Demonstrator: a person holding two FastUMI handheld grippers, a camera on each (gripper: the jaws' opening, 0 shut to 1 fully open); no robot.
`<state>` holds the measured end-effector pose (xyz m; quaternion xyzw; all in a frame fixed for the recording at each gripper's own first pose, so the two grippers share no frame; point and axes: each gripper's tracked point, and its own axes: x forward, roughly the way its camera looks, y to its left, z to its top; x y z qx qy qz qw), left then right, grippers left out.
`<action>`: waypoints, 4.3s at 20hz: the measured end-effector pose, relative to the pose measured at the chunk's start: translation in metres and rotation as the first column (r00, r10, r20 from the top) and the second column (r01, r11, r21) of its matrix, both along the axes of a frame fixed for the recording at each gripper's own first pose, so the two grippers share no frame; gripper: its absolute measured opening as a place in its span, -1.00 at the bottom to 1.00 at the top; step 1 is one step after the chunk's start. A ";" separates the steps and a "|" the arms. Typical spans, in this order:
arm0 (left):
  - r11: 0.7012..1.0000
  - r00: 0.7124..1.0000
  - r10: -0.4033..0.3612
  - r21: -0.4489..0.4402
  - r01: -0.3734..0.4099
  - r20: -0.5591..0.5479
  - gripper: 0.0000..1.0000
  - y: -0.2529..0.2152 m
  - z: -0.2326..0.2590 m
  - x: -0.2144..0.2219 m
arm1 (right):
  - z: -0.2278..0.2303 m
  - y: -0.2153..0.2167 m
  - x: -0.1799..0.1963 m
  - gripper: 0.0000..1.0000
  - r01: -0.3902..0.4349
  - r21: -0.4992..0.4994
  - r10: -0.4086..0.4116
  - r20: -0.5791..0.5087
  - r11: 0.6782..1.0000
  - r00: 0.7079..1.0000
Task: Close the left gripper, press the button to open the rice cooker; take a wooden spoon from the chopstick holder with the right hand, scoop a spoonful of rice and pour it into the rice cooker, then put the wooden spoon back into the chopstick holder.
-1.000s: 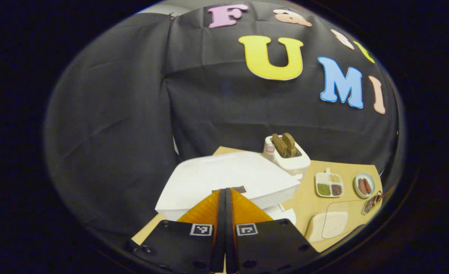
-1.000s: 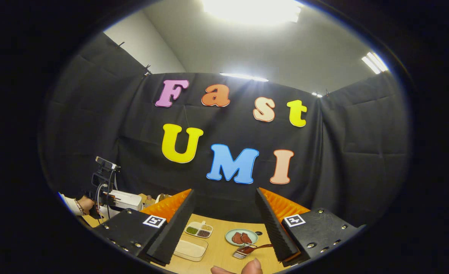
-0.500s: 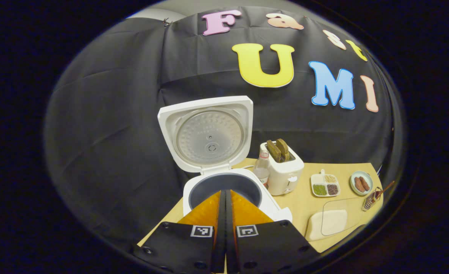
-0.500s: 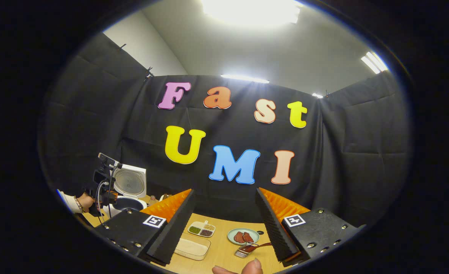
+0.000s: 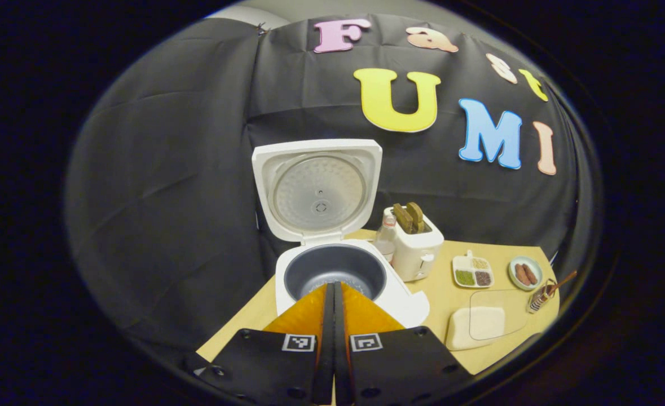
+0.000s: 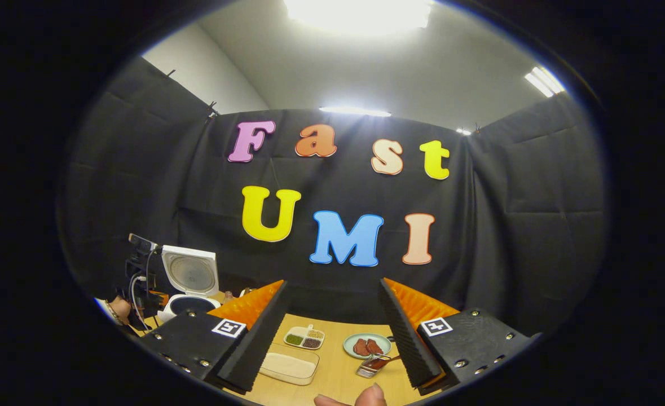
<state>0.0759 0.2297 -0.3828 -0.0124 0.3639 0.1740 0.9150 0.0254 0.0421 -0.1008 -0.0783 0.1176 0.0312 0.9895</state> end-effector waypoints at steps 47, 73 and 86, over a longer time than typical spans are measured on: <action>0.976 0.998 -0.047 0.216 0.035 0.047 0.93 -0.199 0.123 -0.096 | -0.465 -0.220 0.117 -0.67 0.509 0.437 -0.136 -0.644 0.741 0.752; 1.000 0.963 -0.003 -0.017 0.008 0.269 0.84 -0.062 0.141 -0.176 | -0.295 0.065 0.091 -0.66 0.127 0.373 0.103 -0.540 0.919 0.836; 0.989 0.985 0.113 0.078 -0.124 0.129 0.84 -0.028 0.120 -0.192 | -0.458 0.096 0.133 -0.67 0.065 0.179 0.071 -0.659 0.982 0.749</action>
